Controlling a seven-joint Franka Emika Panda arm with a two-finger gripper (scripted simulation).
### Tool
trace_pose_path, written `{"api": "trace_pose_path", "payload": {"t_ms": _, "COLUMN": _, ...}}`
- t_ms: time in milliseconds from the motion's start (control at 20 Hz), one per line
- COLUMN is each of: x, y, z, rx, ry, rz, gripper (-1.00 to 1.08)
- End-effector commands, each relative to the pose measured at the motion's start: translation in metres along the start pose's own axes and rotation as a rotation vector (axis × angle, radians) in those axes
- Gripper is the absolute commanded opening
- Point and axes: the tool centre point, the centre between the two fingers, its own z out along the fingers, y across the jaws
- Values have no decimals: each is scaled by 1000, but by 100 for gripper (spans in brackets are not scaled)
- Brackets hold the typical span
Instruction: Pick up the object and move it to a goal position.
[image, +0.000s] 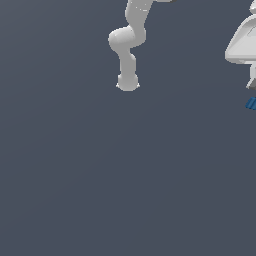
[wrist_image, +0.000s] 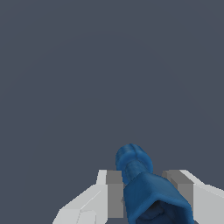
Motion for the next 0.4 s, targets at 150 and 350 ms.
{"api": "trace_pose_path", "payload": {"t_ms": 150, "x": -1, "y": -6, "z": -7, "rx": 3, "ry": 9, "rz": 8, "gripper": -100}}
{"api": "trace_pose_path", "payload": {"t_ms": 350, "x": -2, "y": -7, "z": -8, "rx": 4, "ry": 10, "rz": 10, "gripper": -100}}
